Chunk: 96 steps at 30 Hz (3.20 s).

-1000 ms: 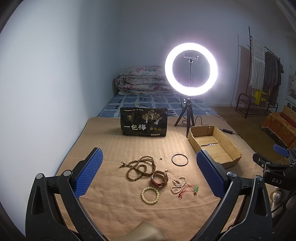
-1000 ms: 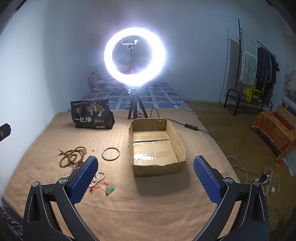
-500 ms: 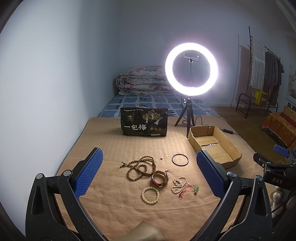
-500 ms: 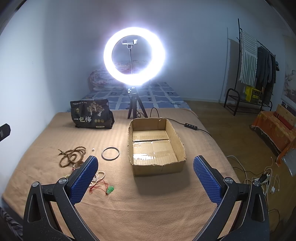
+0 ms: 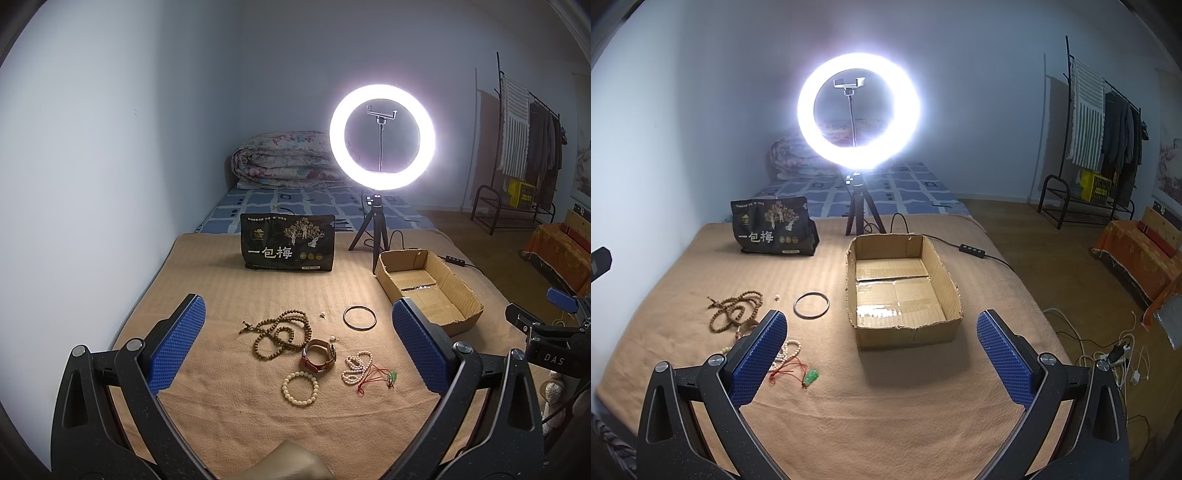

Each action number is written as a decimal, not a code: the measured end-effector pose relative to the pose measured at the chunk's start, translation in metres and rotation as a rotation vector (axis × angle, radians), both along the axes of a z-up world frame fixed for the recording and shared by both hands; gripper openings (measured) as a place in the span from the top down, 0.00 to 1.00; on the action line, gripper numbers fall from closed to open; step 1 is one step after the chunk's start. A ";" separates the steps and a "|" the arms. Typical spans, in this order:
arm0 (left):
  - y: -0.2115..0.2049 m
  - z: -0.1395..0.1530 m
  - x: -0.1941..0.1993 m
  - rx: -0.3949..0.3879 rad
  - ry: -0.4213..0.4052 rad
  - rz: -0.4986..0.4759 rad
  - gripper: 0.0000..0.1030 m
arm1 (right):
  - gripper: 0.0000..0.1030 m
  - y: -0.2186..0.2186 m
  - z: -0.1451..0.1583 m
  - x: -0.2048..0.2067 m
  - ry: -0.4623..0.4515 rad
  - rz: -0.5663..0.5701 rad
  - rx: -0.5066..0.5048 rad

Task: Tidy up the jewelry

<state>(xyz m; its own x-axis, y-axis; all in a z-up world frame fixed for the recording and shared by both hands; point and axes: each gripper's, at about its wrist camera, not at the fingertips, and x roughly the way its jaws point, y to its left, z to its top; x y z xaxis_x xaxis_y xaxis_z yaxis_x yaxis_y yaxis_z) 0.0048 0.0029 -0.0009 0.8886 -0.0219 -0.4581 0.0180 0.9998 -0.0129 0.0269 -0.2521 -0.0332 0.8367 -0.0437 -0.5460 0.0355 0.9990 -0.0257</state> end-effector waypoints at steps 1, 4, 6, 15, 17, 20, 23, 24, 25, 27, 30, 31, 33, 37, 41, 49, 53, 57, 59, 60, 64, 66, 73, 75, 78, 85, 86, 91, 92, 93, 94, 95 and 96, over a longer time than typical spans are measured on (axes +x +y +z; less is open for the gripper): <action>0.000 0.000 0.000 -0.001 0.000 0.000 0.00 | 0.01 0.000 0.000 0.000 0.000 0.000 -0.001; 0.000 0.000 0.000 -0.002 0.000 -0.001 0.00 | 0.01 0.000 0.000 0.000 0.002 0.000 -0.001; 0.000 0.000 0.000 -0.001 0.000 -0.001 0.00 | 0.01 0.000 -0.001 -0.001 0.002 0.000 0.000; 0.000 0.000 0.000 0.000 0.001 -0.002 0.00 | 0.01 0.000 -0.001 0.000 0.003 0.001 0.000; 0.000 0.000 0.001 0.000 0.001 -0.002 0.00 | 0.01 0.000 -0.001 0.000 0.003 0.001 -0.001; 0.000 0.000 0.001 0.000 0.000 -0.001 0.00 | 0.01 0.000 -0.001 -0.001 0.003 0.001 0.000; 0.002 0.000 0.002 -0.001 0.002 0.000 0.00 | 0.01 0.000 -0.002 -0.001 0.005 0.002 0.000; 0.001 0.000 0.002 0.001 0.001 0.000 0.00 | 0.01 0.000 -0.001 -0.001 0.004 0.001 0.000; 0.002 0.000 0.002 0.002 0.001 0.001 0.00 | 0.01 0.000 -0.001 -0.001 0.004 0.001 0.000; 0.010 -0.004 0.000 0.003 0.001 0.004 0.00 | 0.01 0.000 -0.002 -0.001 0.005 0.002 0.001; 0.012 -0.005 0.000 0.006 0.004 0.007 0.00 | 0.01 0.001 -0.004 -0.001 0.010 0.004 0.003; 0.012 -0.005 0.000 0.007 0.004 0.009 0.00 | 0.01 0.002 -0.004 -0.001 0.011 0.005 0.004; 0.012 -0.005 -0.002 0.011 0.005 0.011 0.00 | 0.01 0.002 -0.004 -0.001 0.014 0.007 0.005; 0.012 -0.006 -0.002 0.021 0.013 0.017 0.00 | 0.01 0.003 -0.003 0.000 0.016 0.008 0.005; 0.017 -0.007 0.002 0.025 0.026 0.034 0.00 | 0.01 0.006 -0.003 0.003 0.022 0.011 0.003; 0.039 -0.013 0.021 0.033 0.062 0.095 0.00 | 0.01 0.014 -0.006 0.014 0.039 0.036 -0.012; 0.050 -0.021 0.040 0.009 0.128 0.079 0.00 | 0.01 0.019 -0.007 0.021 0.056 0.077 -0.018; 0.061 -0.029 0.058 -0.028 0.182 0.076 0.00 | 0.01 0.025 -0.009 0.031 0.090 0.109 -0.025; 0.066 -0.033 0.066 -0.052 0.204 0.076 0.00 | 0.01 0.028 -0.011 0.038 0.099 0.113 -0.031; 0.069 -0.035 0.072 -0.070 0.220 0.077 0.00 | 0.01 0.028 -0.014 0.040 0.105 0.114 -0.032; 0.078 -0.044 0.091 -0.117 0.273 0.075 0.06 | 0.01 0.029 -0.029 0.061 0.179 0.134 0.006; 0.079 -0.050 0.102 -0.123 0.302 0.074 0.11 | 0.01 0.032 -0.037 0.072 0.219 0.154 0.032; 0.077 -0.078 0.145 -0.147 0.422 0.029 0.20 | 0.01 0.059 -0.060 0.102 0.304 0.263 0.070; 0.076 -0.087 0.156 -0.141 0.452 0.026 0.20 | 0.01 0.072 -0.067 0.110 0.320 0.299 0.061; 0.078 -0.102 0.173 -0.135 0.492 0.029 0.20 | 0.01 0.089 -0.080 0.123 0.357 0.347 0.067; 0.090 -0.138 0.217 -0.154 0.562 0.014 0.20 | 0.11 0.130 -0.112 0.145 0.445 0.422 0.053; 0.090 -0.143 0.222 -0.153 0.568 0.013 0.20 | 0.12 0.133 -0.116 0.148 0.455 0.425 0.047; 0.086 -0.169 0.252 -0.090 0.582 -0.028 0.20 | 0.22 0.145 -0.134 0.162 0.504 0.431 0.055; 0.085 -0.174 0.256 -0.078 0.587 -0.039 0.23 | 0.22 0.147 -0.138 0.164 0.516 0.431 0.055; 0.084 -0.181 0.262 -0.069 0.596 -0.047 0.27 | 0.22 0.147 -0.140 0.165 0.525 0.430 0.056; 0.084 -0.186 0.266 -0.067 0.607 -0.049 0.33 | 0.23 0.148 -0.144 0.167 0.535 0.429 0.060; 0.085 -0.190 0.270 -0.070 0.617 -0.053 0.35 | 0.24 0.148 -0.146 0.169 0.544 0.427 0.065; 0.086 -0.196 0.275 -0.073 0.625 -0.060 0.35 | 0.31 0.148 -0.148 0.170 0.554 0.425 0.073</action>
